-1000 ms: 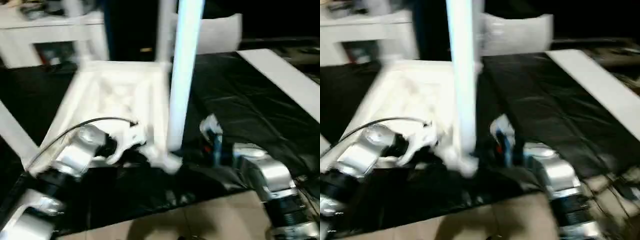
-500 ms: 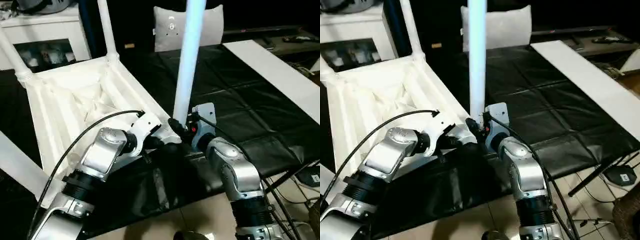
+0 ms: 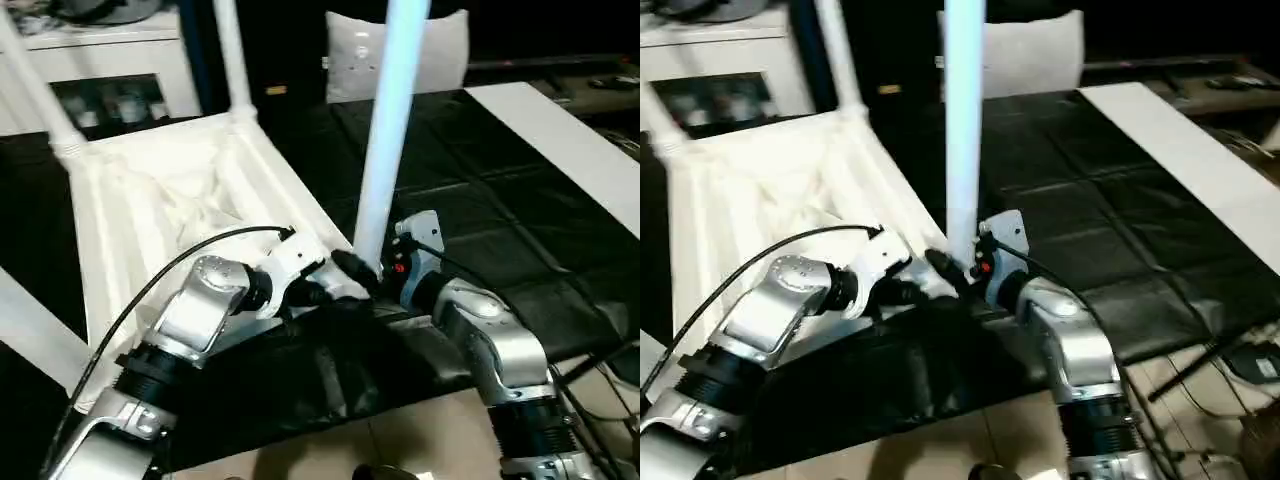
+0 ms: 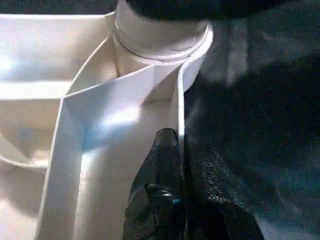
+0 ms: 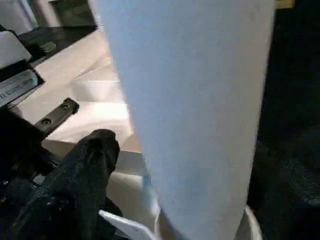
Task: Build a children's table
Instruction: Rotate leg to tighten
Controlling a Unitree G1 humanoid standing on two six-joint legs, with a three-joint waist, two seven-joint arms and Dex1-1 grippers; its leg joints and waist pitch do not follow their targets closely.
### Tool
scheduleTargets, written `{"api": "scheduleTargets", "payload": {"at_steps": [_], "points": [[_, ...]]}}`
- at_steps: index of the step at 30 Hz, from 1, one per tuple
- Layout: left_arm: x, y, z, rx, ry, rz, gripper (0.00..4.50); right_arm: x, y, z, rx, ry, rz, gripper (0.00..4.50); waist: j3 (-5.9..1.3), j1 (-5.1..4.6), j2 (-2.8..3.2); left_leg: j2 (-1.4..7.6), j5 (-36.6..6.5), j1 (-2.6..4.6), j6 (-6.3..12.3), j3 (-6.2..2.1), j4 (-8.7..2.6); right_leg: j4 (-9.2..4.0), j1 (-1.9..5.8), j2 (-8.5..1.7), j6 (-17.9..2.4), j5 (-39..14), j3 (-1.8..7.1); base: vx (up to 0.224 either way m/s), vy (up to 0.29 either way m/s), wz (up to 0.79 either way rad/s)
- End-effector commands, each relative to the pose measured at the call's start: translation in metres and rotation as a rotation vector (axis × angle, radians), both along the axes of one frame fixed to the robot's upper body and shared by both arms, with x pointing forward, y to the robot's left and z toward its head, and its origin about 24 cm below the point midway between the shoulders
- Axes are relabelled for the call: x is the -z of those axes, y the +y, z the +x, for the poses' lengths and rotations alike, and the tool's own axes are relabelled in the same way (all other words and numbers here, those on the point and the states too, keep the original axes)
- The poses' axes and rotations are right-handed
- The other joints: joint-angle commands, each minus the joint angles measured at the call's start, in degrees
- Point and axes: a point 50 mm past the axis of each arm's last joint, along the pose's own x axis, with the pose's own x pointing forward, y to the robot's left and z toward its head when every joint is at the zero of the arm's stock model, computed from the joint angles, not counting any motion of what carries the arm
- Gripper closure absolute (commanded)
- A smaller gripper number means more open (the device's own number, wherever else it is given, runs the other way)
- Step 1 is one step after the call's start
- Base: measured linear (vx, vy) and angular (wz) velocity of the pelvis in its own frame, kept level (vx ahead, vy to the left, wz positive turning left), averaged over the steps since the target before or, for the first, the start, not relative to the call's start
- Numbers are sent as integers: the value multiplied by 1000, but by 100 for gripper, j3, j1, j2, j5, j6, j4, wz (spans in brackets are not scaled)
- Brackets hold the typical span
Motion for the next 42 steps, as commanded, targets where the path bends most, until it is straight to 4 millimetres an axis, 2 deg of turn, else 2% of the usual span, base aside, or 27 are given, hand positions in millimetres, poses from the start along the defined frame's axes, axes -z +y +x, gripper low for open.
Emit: {"api": "scheduleTargets", "payload": {"at_steps": [1,2,3,6,9,10,12,14,17,22,25,26,29,34,37,40,42], "points": [[-12,-7,-6,180,-34,-63,450,-7,-7,-4,-97,-28,4,16,-356,6,26,163,-745,55,444,-1,-377,-342,368,-341,-1181,-1257,323,0,0,0],[-12,-7,-6,180,-34,-63,450,-7,-7,-4,-97,-28,4,8,-356,33,31,175,-746,56,468,-4,-382,-337,376,-340,-1185,-1207,320,0,0,0],[-11,-1,-10,249,-22,-52,450,-10,-14,-7,-181,-30,-2,8,-362,48,42,172,-716,48,459,-4,-379,-317,382,-342,-1195,-1155,321,0,0,0],[-9,4,-12,310,-20,-29,450,-12,-21,-10,-251,-34,-11,8,-369,138,45,178,-771,79,483,10,-377,-318,374,-347,-1200,-1113,326,0,0,0],[-7,16,-14,413,-17,43,450,-14,-33,-12,-381,-33,-62,8,-365,177,57,187,-782,70,432,-1,-386,-309,380,-357,-1200,-1175,322,0,0,0],[-7,16,-14,413,-17,43,450,-14,-33,-12,-381,-33,-62,8,-366,190,55,177,-817,81,436,2,-380,-325,368,-344,-1188,-1218,311,0,0,0],[-8,23,-17,518,1,88,450,-13,-38,-17,-541,4,-102,8,-371,224,38,178,-848,74,447,8,-378,-316,394,-351,-1202,-1251,318,0,0,0],[-9,24,-19,551,8,94,450,-13,-39,-17,-586,24,-104,8,-360,240,36,190,-857,65,451,15,-377,-304,390,-358,-1237,-1256,317,0,0,0],[-10,23,-22,608,21,102,450,-11,-38,-17,-635,53,-110,43,-368,262,24,199,-829,66,400,16,-374,-304,387,-370,-1240,-1353,314,0,0,0],[-10,23,-22,649,19,115,450,-8,-37,-16,-679,80,-123,86,-385,261,5,204,-679,51,418,18,-361,-263,397,-364,-1325,-1105,314,0,0,0],[-12,24,-20,658,10,120,450,-8,-35,-16,-709,87,-119,110,-374,268,8,198,-712,46,422,19,-362,-277,391,-366,-1300,-1222,309,0,0,0],[-12,24,-19,661,8,121,450,-8,-35,-17,-719,88,-115,128,-371,267,-13,195,-772,56,407,24,-361,-289,386,-368,-1269,-1360,309,0,0,0],[-12,25,-19,669,7,122,450,-7,-31,-17,-745,90,-96,148,-372,278,-2,203,-771,59,386,23,-363,-300,380,-367,-1214,-1449,309,0,0,0],[-12,25,-18,673,7,124,450,-6,-25,-17,-774,88,-91,180,-384,286,4,212,-661,50,408,20,-361,-265,383,-368,-1286,-1216,307,0,0,0],[-12,26,-18,673,6,124,450,-5,-23,-17,-783,87,-88,214,-377,286,1,207,-707,51,392,23,-365,-277,384,-368,-1269,-1281,308,0,0,0],[-11,27,-17,673,6,124,450,-5,-22,-17,-791,81,-87,221,-378,280,-1,204,-746,50,365,22,-367,-284,387,-371,-1232,-1359,307,0,0,0],[-11,28,-17,673,6,125,450,-5,-19,-17,-796,71,-86,246,-371,280,3,202,-777,51,352,22,-368,-296,382,-375,-1221,-1414,308,0,0,0]]}}
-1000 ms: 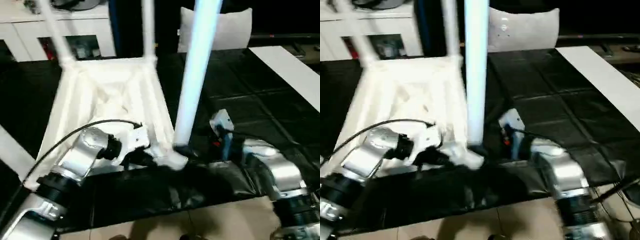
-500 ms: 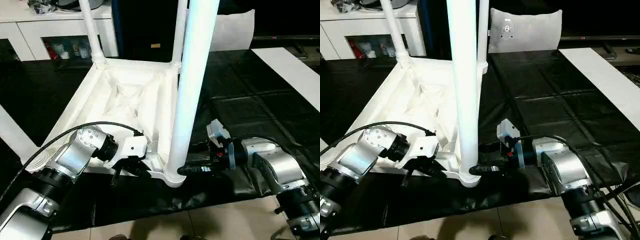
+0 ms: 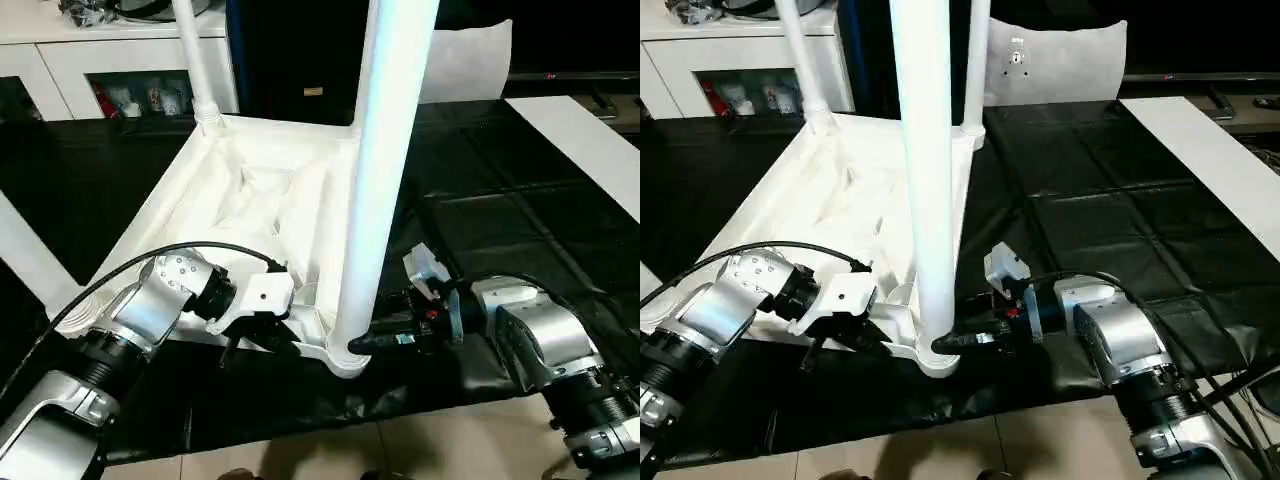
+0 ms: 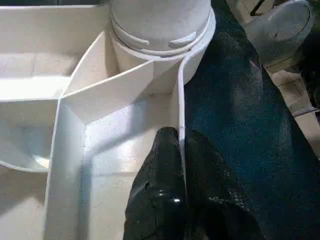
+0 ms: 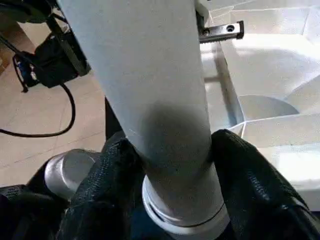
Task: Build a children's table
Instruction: Rotate leg to tighten
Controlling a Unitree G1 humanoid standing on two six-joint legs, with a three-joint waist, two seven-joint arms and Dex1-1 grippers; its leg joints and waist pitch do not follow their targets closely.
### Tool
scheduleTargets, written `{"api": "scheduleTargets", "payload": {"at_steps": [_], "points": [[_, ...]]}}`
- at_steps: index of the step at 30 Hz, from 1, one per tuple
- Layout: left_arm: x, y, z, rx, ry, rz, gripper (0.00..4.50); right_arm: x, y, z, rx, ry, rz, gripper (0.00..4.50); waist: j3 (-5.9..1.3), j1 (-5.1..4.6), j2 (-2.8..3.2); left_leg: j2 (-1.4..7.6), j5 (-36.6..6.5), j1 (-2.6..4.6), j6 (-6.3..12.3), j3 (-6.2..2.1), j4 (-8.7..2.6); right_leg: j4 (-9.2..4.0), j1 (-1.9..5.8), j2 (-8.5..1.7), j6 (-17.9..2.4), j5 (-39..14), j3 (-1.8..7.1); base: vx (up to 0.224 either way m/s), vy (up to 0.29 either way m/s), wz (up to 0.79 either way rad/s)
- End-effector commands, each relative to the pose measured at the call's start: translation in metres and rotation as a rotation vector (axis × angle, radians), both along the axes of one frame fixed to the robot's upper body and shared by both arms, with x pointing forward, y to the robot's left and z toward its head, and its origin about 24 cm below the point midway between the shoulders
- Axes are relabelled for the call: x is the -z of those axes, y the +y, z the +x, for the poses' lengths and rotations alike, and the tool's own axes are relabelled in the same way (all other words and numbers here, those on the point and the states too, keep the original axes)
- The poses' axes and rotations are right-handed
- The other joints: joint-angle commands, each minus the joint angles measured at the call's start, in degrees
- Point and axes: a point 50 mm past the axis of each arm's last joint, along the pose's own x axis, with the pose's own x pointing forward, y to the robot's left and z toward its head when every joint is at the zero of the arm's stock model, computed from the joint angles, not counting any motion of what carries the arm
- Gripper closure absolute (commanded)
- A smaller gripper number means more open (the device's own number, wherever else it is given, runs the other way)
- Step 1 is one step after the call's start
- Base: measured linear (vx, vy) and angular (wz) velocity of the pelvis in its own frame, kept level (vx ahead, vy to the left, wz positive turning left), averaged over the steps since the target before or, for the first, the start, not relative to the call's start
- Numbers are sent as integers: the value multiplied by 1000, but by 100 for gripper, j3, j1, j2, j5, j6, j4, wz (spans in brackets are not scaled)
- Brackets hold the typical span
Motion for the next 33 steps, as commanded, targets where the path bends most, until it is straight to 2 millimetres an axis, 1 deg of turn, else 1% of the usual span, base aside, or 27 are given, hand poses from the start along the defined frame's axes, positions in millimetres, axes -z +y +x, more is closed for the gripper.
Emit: {"api": "scheduleTargets", "payload": {"at_steps": [1,2,3,7,8,11,12,14,15,16,17,18,19,20,21,22,23,24,25,26,27,28,29,30,31,32,33], "points": [[-6,-12,-3,114,4,-14,450,-5,6,3,-12,-35,8,246,-376,-35,8,181,-796,53,352,3,-400,-315,363,-362,-1210,-1450,305,0,0,0],[-6,-12,-3,114,4,-14,450,-5,6,3,-12,-35,8,249,-380,-39,5,183,-788,50,341,-1,-402,-309,367,-363,-1199,-1448,303,0,0,0],[-6,-12,-3,114,4,-15,450,-5,7,3,-13,-35,9,251,-373,-41,9,187,-820,58,337,0,-405,-317,354,-361,-1197,-1479,303,0,0,0],[-5,-12,-3,108,4,-18,450,-3,10,0,-19,-24,15,253,-376,-43,8,187,-820,58,332,0,-405,-315,362,-359,-1194,-1481,304,0,0,0],[-5,-13,-2,77,4,-25,450,-3,11,-1,-5,-16,25,254,-380,-42,17,189,-812,61,329,-1,-407,-312,361,-355,-1200,-1472,304,0,0,0],[-4,-14,0,10,2,-43,450,-2,13,-3,38,-4,48,254,-382,-38,16,192,-762,66,312,-1,-409,-305,358,-357,-1199,-1415,310,0,0,0],[-4,-19,1,-60,11,-78,450,0,16,-3,96,-25,46,254,-384,-44,18,193,-781,64,300,-3,-410,-296,359,-357,-1211,-1420,308,0,0,0],[-5,-23,1,-116,23,-107,450,3,20,-3,163,-43,37,254,-360,-59,-6,188,-910,62,216,-6,-429,-327,364,-373,-1128,-1696,314,0,0,0],[-5,-25,1,-139,26,-117,450,4,22,-3,197,-50,32,254,-350,-69,3,179,-962,59,189,-11,-437,-336,361,-372,-1104,-1821,308,0,0,0],[-4,-32,-1,-209,38,-142,450,10,30,0,322,-53,16,255,-315,-105,2,170,-1167,70,121,-14,-451,-391,346,-371,-981,-2217,301,0,0,0],[-4,-32,-1,-213,39,-144,450,10,30,0,329,-53,16,256,-291,-146,-2,159,-1317,84,58,-28,-465,-434,330,-372,-886,-2547,291,0,0,0],[-4,-39,-2,-272,40,-163,450,13,36,5,456,-54,17,256,-289,-185,-10,142,-1410,77,32,-42,-468,-448,348,-369,-806,-2746,273,0,0,0],[-4,-45,-2,-307,41,-176,450,14,40,7,510,-52,19,257,-280,-268,-33,129,-1505,42,-7,-68,-480,-481,359,-367,-652,-3058,244,0,0,0],[-4,-50,-2,-337,40,-187,450,15,43,9,563,-56,18,257,-286,-352,-30,115,-1546,53,-41,-77,-462,-521,348,-377,-522,-3302,228,0,0,0],[-4,-53,-1,-355,40,-194,450,16,45,10,594,-58,17,257,-286,-414,-32,84,-1579,55,2,-89,-437,-577,339,-380,-421,-3488,205,0,0,0],[-5,-58,0,-398,37,-202,450,16,48,13,652,-59,11,257,-292,-455,-40,83,-1558,39,20,-88,-438,-575,345,-378,-402,-3483,213,0,0,0],[-5,-60,1,-425,35,-205,450,17,50,15,689,-58,8,257,-286,-508,-38,71,-1546,17,68,-94,-429,-595,343,-365,-365,-3508,196,0,0,0],[-5,-66,3,-466,29,-220,450,17,53,18,753,-57,5,257,-300,-521,-32,67,-1540,36,88,-83,-418,-607,331,-360,-356,-3510,195,0,0,0],[-7,-78,7,-550,16,-248,450,17,60,24,853,-61,6,257,-308,-556,-38,59,-1523,58,105,-76,-399,-619,295,-352,-395,-3471,194,0,0,0],[-7,-80,7,-568,14,-252,450,16,62,25,873,-62,6,257,-309,-597,-37,52,-1513,58,120,-75,-392,-625,282,-345,-437,-3438,184,0,0,0],[-8,-82,8,-576,14,-256,450,16,62,26,886,-61,7,257,-312,-604,-42,42,-1502,50,143,-75,-389,-630,297,-341,-421,-3426,178,0,0,0],[-9,-86,8,-591,16,-267,450,16,64,28,917,-57,7,257,-321,-621,-32,55,-1461,36,195,-73,-398,-618,300,-337,-449,-3303,194,0,0,0],[-9,-89,8,-601,18,-276,450,15,66,29,943,-52,7,257,-331,-629,-27,62,-1450,38,227,-74,-398,-599,297,-330,-499,-3147,198,0,0,0],[-11,-94,9,-619,9,-291,450,15,69,31,976,-55,0,257,-347,-636,-32,68,-1414,26,239,-80,-404,-579,315,-328,-530,-3042,201,0,0,0],[-13,-99,10,-626,5,-302,450,13,72,32,991,-67,3,257,-349,-635,-20,77,-1383,32,258,-72,-406,-565,305,-321,-590,-2866,210,0,0,0],[-14,-102,9,-629,3,-306,450,11,74,33,1001,-78,15,203,-359,-635,-20,79,-1333,42,272,-56,-397,-551,300,-327,-655,-2714,228,0,0,0],[-15,-102,10,-625,-6,-300,450,8,74,34,1012,-84,36,203,-377,-625,-14,75,-1264,31,287,-55,-392,-534,319,-331,-685,-2604,233,0,0,0]]}}
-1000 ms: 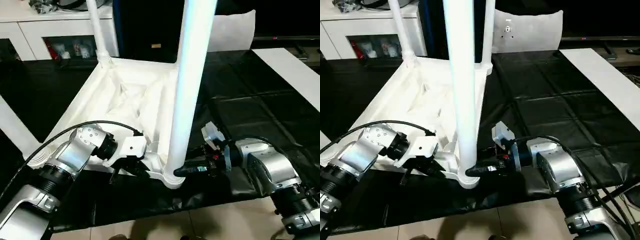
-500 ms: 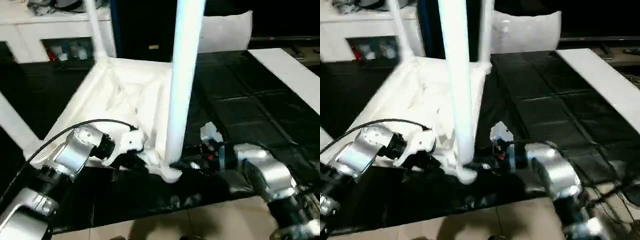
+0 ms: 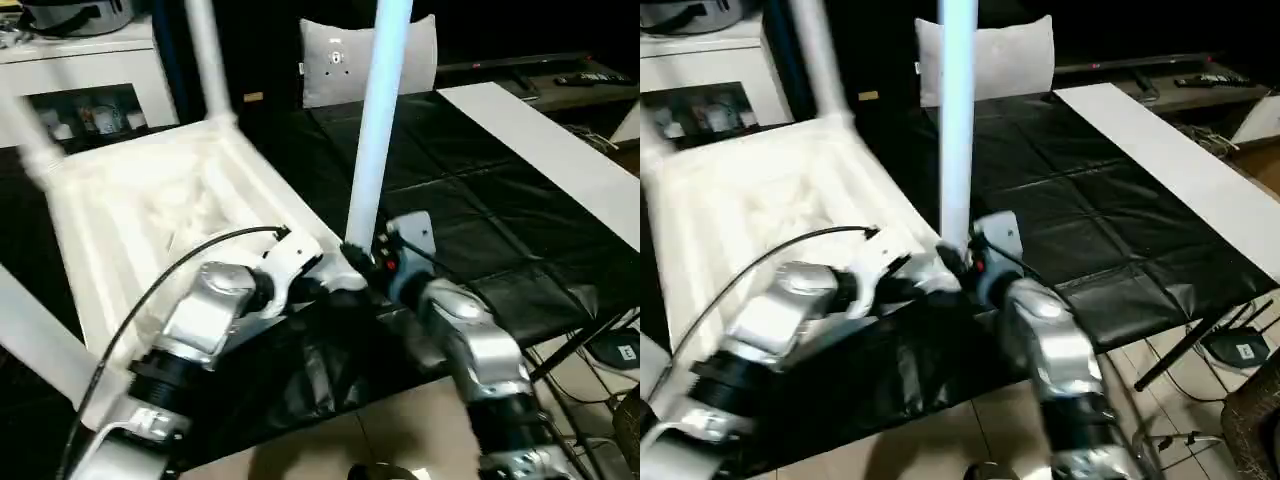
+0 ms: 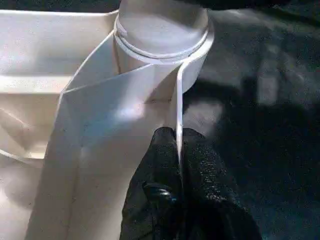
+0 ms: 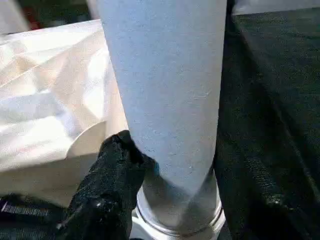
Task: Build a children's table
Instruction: Rotate leg to tighten
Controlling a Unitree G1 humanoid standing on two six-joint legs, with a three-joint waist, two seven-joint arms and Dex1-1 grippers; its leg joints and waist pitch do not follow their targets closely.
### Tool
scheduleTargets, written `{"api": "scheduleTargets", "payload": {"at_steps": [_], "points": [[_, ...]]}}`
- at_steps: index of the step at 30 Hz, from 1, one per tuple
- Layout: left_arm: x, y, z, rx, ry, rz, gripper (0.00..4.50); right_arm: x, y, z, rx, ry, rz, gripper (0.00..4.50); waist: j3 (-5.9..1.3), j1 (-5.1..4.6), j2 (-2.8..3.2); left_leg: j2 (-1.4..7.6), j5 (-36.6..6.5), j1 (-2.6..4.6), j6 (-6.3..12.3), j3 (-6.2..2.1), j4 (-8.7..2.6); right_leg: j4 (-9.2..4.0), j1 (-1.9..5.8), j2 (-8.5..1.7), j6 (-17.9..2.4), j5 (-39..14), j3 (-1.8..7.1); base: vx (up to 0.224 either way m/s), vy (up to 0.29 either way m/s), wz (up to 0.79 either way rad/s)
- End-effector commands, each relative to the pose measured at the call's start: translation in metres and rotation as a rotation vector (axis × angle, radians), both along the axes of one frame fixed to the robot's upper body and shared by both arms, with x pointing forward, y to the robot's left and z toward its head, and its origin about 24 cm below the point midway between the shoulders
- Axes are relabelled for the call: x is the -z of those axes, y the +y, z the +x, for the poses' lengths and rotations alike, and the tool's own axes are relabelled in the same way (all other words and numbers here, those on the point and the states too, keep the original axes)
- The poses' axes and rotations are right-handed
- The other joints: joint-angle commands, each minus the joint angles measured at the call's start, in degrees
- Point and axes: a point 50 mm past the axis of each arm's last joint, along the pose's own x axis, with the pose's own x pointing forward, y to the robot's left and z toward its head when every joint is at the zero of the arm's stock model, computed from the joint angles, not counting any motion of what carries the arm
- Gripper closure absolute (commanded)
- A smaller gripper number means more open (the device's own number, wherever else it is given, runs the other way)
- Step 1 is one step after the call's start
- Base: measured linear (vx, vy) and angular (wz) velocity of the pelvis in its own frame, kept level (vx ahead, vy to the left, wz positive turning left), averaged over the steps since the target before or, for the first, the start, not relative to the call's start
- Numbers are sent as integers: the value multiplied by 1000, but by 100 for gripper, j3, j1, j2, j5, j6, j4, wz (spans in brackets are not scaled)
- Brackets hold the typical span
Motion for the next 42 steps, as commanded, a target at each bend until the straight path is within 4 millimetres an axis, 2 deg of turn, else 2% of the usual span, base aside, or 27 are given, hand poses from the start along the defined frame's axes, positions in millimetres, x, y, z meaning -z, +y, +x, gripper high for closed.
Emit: {"api": "scheduleTargets", "payload": {"at_steps": [1,3,5,7,8,10,12,13,15,17,20,22,23,25,30,31,33,35,36,37,39,42], "points": [[-25,-44,-10,197,-57,-121,450,-2,24,-2,-72,6,37,189,-391,70,3,82,-1113,-58,333,-59,-383,-469,323,-336,-792,-2296,256,0,0,0],[-24,-39,-10,199,-64,-95,450,-3,21,-2,-63,-5,44,183,-430,100,2,104,-842,-54,386,-42,-363,-401,330,-334,-959,-1731,283,0,0,0],[-22,-31,-11,212,-68,-76,450,-4,12,-4,-63,-31,51,153,-453,153,10,106,-477,-91,499,-34,-346,-310,370,-331,-1166,-1078,296,0,0,0],[-21,-28,-11,224,-72,-70,450,-4,8,-5,-71,-41,49,146,-451,195,13,113,-338,-87,593,-23,-339,-279,369,-330,-1272,-796,302,0,0,0],[-20,-27,-11,232,-72,-67,450,-4,6,-6,-79,-45,50,146,-448,236,22,122,-346,-63,613,-13,-337,-279,361,-333,-1304,-760,307,0,0,0],[-19,-24,-12,247,-70,-61,450,-4,1,-8,-101,-57,51,118,-437,275,27,129,-400,-55,620,-12,-343,-280,368,-335,-1317,-779,309,0,0,0],[-17,-15,-12,289,-67,-46,450,-5,-11,-14,-166,-70,64,102,-424,317,24,131,-582,-36,570,-3,-352,-311,360,-337,-1276,-1039,310,0,0,0],[-17,-11,-12,314,-68,-38,450,-6,-16,-16,-193,-70,70,102,-412,367,38,139,-697,-14,525,-4,-362,-333,348,-339,-1204,-1206,313,0,0,0],[-16,-5,-13,352,-65,-25,450,-7,-24,-18,-241,-74,71,83,-402,391,22,144,-796,9,470,-1,-375,-350,337,-327,-1156,-1304,316,0,0,0],[-15,3,-13,395,-61,-8,450,-10,-33,-21,-316,-80,56,60,-397,433,44,144,-885,14,416,-7,-380,-349,334,-330,-1097,-1441,314,0,0,0],[-13,12,-14,479,-57,17,450,-12,-43,-24,-431,-81,32,39,-392,500,26,137,-1032,39,383,-4,-380,-375,316,-335,-1032,-1653,316,0,0,0],[-11,20,-17,570,-37,39,450,-14,-51,-26,-524,-74,12,22,-381,506,-2,147,-1070,31,359,2,-391,-375,326,-347,-996,-1767,326,0,0,0],[-10,25,-19,644,-21,58,450,-16,-55,-27,-590,-62,-6,17,-379,526,8,135,-1097,31,366,-6,-390,-395,327,-350,-959,-1881,320,0,0,0],[-9,28,-20,677,-10,66,450,-16,-57,-27,-628,-53,-18,8,-387,541,3,143,-1101,37,359,-7,-389,-384,327,-361,-967,-1894,324,0,0,0],[-10,38,-24,838,26,121,450,-18,-58,-29,-832,3,-72,8,-392,602,11,162,-1046,66,332,5,-387,-365,313,-359,-1063,-1797,327,0,0,0],[-10,38,-24,845,29,122,450,-19,-58,-29,-849,3,-76,8,-407,623,-5,178,-967,55,330,0,-386,-326,332,-370,-1126,-1638,330,0,0,0],[-10,38,-25,871,28,122,450,-19,-58,-29,-884,16,-62,8,-411,650,5,188,-883,63,343,10,-379,-305,319,-372,-1198,-1467,335,0,0,0],[-10,39,-25,889,31,124,450,-19,-58,-29,-900,22,-61,25,-433,680,-23,187,-761,39,359,7,-374,-266,349,-376,-1256,-1305,328,0,0,0],[-10,39,-26,925,36,136,450,-18,-57,-28,-937,40,-63,39,-430,682,-17,190,-766,37,355,7,-376,-264,347,-375,-1257,-1313,327,0,0,0],[-10,40,-26,932,37,139,450,-18,-56,-28,-945,43,-64,54,-427,682,-35,177,-787,29,358,7,-373,-273,353,-374,-1241,-1408,319,0,0,0],[-10,39,-27,954,41,137,450,-17,-53,-29,-993,72,-51,59,-423,686,-53,181,-805,32,343,13,-371,-281,352,-383,-1209,-1515,326,0,0,0],[-11,39,-27,968,43,137,450,-16,-52,-31,-1024,93,-54,96,-422,725,-43,193,-805,49,311,18,-371,-297,337,-388,-1153,-1625,331,0,0,0]]}}
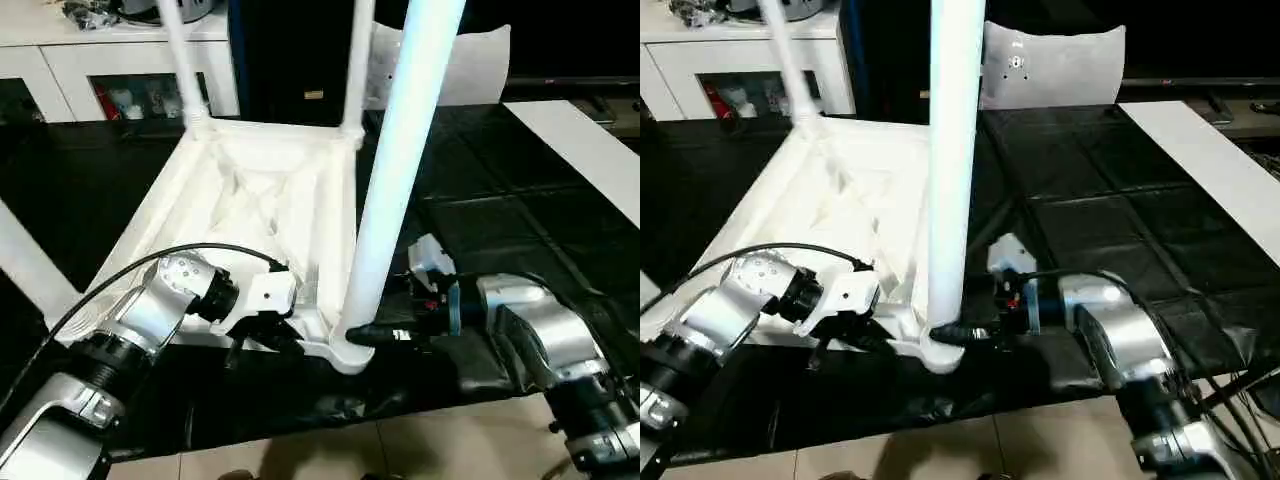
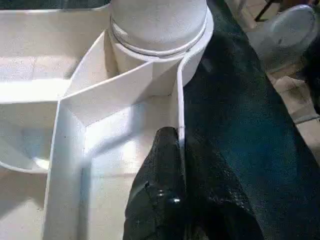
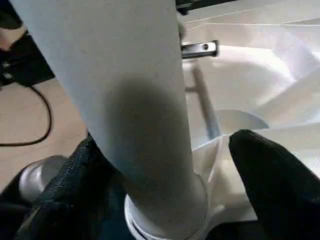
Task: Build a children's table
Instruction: Rotate leg to tighten
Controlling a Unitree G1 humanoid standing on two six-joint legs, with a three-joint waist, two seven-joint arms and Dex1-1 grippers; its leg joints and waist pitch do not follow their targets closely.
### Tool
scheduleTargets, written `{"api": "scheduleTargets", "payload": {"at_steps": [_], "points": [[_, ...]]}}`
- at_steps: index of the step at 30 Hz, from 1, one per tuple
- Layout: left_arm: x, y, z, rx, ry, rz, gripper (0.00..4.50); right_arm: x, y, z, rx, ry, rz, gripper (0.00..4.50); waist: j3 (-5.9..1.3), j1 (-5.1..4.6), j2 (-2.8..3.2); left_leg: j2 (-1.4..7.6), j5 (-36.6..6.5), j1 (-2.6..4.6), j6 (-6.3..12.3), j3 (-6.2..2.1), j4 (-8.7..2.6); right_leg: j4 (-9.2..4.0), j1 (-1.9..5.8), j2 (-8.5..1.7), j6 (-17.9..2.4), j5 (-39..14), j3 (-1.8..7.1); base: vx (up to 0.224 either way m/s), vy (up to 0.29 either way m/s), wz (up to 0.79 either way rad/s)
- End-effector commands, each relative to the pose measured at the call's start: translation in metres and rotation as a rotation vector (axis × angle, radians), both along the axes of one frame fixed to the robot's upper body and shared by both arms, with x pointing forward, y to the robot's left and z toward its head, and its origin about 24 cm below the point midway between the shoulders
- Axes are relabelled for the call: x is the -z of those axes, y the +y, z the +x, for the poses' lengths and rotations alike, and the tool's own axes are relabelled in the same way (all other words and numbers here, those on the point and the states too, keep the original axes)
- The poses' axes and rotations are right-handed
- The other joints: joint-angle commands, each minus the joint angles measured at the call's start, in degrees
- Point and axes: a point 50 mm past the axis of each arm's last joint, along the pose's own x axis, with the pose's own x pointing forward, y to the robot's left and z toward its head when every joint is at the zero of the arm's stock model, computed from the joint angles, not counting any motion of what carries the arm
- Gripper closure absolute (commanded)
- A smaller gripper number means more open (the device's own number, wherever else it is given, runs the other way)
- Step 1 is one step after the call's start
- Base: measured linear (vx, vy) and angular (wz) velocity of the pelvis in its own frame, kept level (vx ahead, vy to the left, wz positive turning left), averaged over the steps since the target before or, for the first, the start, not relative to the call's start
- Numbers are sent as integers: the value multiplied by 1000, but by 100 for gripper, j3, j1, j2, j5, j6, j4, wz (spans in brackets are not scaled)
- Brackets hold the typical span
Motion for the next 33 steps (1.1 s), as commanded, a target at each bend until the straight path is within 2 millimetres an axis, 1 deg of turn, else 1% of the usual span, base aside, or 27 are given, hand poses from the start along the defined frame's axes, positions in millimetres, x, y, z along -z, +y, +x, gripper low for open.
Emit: {"api": "scheduleTargets", "payload": {"at_steps": [1,2,3,4,6,7,8,9,10,11,12,13,15,18,20,21,23,24,25,26,27,28,29,30,31,32,33], "points": [[-5,-13,-6,160,13,8,450,-1,-3,1,-24,25,-27,96,-418,-39,-41,185,-782,53,305,8,-401,-308,328,-380,-1113,-1673,313,0,0,0],[-5,-13,-7,169,12,14,450,0,-3,0,-38,37,-35,106,-419,-25,-29,190,-765,56,307,13,-400,-311,321,-377,-1104,-1653,316,0,0,0],[-5,-13,-7,171,12,14,450,1,-4,-1,-43,41,-38,106,-422,-18,-27,193,-751,57,302,10,-400,-304,321,-379,-1109,-1626,315,0,0,0],[-5,-14,-6,173,8,14,450,2,-4,-2,-57,53,-46,131,-423,-14,-34,190,-737,51,301,12,-398,-298,322,-373,-1116,-1570,313,0,0,0],[-5,-15,-4,172,4,10,450,2,-5,-2,-66,61,-47,144,-419,-8,-33,189,-750,53,286,11,-401,-296,324,-373,-1122,-1562,313,0,0,0],[-5,-15,-4,173,3,9,450,2,-5,-2,-69,62,-47,151,-420,-8,-29,189,-784,52,278,9,-400,-302,323,-379,-1119,-1604,311,0,0,0],[-5,-15,-4,172,1,8,450,2,-5,-2,-74,64,-46,151,-418,-9,-39,184,-802,50,270,11,-399,-308,323,-377,-1109,-1637,311,0,0,0],[-6,-15,-3,171,-1,8,450,2,-5,-3,-76,66,-46,162,-411,-12,-44,179,-822,46,270,13,-399,-318,324,-377,-1095,-1683,310,0,0,0],[-6,-15,-3,170,-2,7,450,2,-5,-3,-78,66,-45,183,-412,-8,-48,179,-835,43,258,8,-399,-321,331,-385,-1064,-1757,308,0,0,0],[-6,-16,-3,169,-5,6,450,2,-4,-4,-83,69,-44,187,-418,-6,-47,181,-820,47,254,8,-397,-323,329,-385,-1044,-1781,309,0,0,0],[-6,-16,-3,168,-5,6,450,2,-4,-4,-83,70,-44,189,-409,-8,-31,181,-821,43,256,4,-401,-323,324,-383,-1043,-1785,308,0,0,0],[-6,-16,-3,168,-6,5,450,3,-3,-4,-88,71,-42,189,-414,-15,-53,182,-822,43,262,8,-399,-327,326,-377,-1033,-1787,306,0,0,0],[-5,-16,-3,161,-5,0,450,3,-2,-4,-92,74,-39,224,-409,-13,-51,181,-826,47,262,8,-400,-330,319,-375,-1025,-1823,304,0,0,0],[-5,-16,-3,152,-4,-5,450,2,0,-5,-93,83,-29,231,-405,-18,-50,181,-838,44,258,6,-401,-334,320,-376,-1017,-1850,302,0,0,0],[-5,-16,-1,104,1,-18,450,2,4,-6,-74,102,7,242,-392,-22,-47,179,-870,52,250,7,-407,-346,316,-373,-1001,-1923,304,0,0,0],[-5,-16,0,74,4,-30,450,2,7,-6,-47,97,18,242,-391,-24,-39,177,-884,48,244,5,-409,-347,320,-373,-988,-1956,302,0,0,0],[-6,-17,2,31,14,-49,450,3,11,-5,-10,86,30,243,-379,-35,-42,168,-973,58,192,3,-416,-375,309,-374,-924,-2149,298,0,0,0],[-6,-19,4,-41,31,-79,450,4,21,-2,90,66,46,243,-367,-46,-35,163,-1049,63,165,-3,-422,-394,304,-374,-878,-2289,295,0,0,0],[-6,-19,4,-55,34,-84,450,5,23,-1,111,62,49,243,-351,-71,-45,162,-1085,56,128,2,-429,-398,299,-372,-843,-2358,303,0,0,0],[-6,-20,5,-76,36,-90,450,6,27,0,154,62,52,243,-335,-102,-33,139,-1250,70,71,-19,-438,-446,288,-381,-748,-2724,277,0,0,0],[-6,-20,6,-102,41,-95,450,6,29,1,178,63,54,243,-337,-124,-44,126,-1299,74,43,-23,-436,-465,290,-376,-682,-2871,265,0,0,0],[-5,-23,8,-149,36,-100,450,8,34,4,239,57,53,245,-329,-180,-50,114,-1349,80,7,-34,-434,-485,277,-371,-594,-3049,257,0,0,0],[-5,-27,9,-193,33,-108,450,8,39,7,299,58,58,246,-309,-261,-41,106,-1419,45,-29,-58,-445,-501,284,-366,-528,-3213,230,0,0,0],[-4,-31,10,-240,34,-123,450,9,45,10,358,57,65,246,-306,-301,-53,97,-1480,28,-36,-70,-445,-524,297,-370,-461,-3339,208,0,0,0],[-5,-40,14,-325,22,-147,450,10,53,16,482,37,41,246,-303,-385,-45,99,-1537,10,-77,-88,-444,-541,306,-375,-362,-3501,181,-55,16,-18],[-5,-42,15,-351,16,-153,450,11,55,18,518,32,31,247,-298,-462,-42,75,-1549,-9,-104,-104,-435,-576,300,-376,-294,-3593,151,0,0,0],[-6,-45,16,-392,11,-163,450,13,57,21,585,27,12,249,-310,-553,-65,64,-1590,-16,-99,-113,-423,-590,306,-378,-264,-3626,139,0,0,0]]}}
